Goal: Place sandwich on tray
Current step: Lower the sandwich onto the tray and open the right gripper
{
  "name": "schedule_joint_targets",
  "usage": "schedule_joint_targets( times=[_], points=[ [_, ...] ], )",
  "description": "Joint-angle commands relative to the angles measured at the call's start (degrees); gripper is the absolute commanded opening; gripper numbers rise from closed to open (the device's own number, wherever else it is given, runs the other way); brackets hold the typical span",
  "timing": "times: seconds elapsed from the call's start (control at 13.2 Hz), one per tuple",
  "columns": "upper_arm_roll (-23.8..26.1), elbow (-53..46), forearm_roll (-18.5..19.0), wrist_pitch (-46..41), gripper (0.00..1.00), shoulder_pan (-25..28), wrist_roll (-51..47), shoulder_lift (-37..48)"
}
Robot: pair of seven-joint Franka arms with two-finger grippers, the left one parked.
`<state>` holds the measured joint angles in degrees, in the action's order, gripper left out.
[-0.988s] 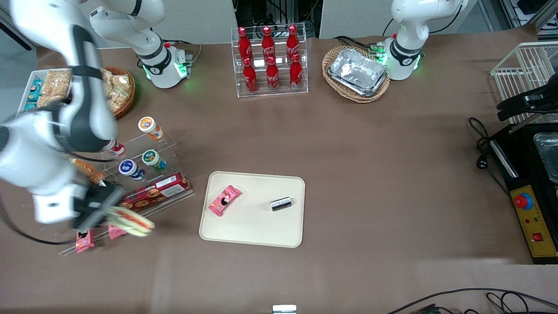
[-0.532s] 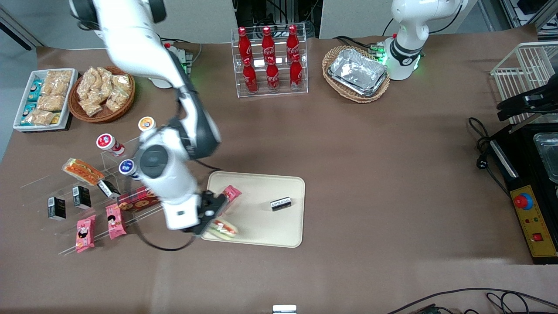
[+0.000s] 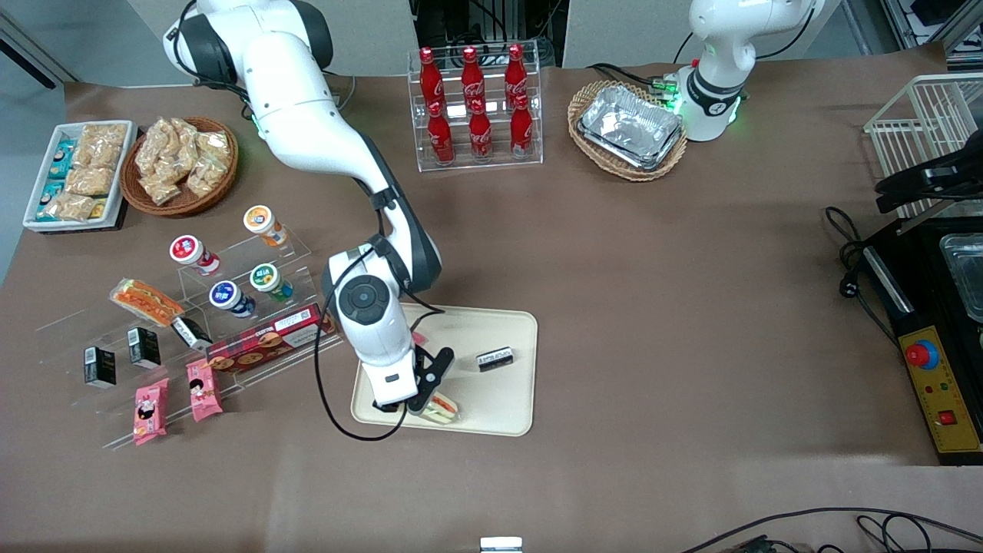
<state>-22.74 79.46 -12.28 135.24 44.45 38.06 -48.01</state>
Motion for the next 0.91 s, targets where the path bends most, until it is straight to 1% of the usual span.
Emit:
schedule_joint_targets(
  times=[0.0, 0.23, 0.38, 0.46, 0.53, 0.84],
  points=[
    [-1.0, -2.4, -0.2, 1.7, 0.28, 2.0, -0.3, -3.4],
    [-0.9, -2.1, -0.3, 1.7, 0.28, 2.3, -0.6, -4.1],
    [-0.9, -2.0, -0.4, 1.8, 0.50, 2.7, -2.1, -4.5],
    [-0.9, -2.0, -0.4, 1.8, 0.58, 2.7, -2.5, -4.5],
    [-0.9, -2.1, -0.6, 2.0, 1.00, 2.7, -2.8, -4.5],
    [-0.9, -2.2, -0.6, 2.1, 1.00, 2.7, -2.9, -3.8]
  ],
)
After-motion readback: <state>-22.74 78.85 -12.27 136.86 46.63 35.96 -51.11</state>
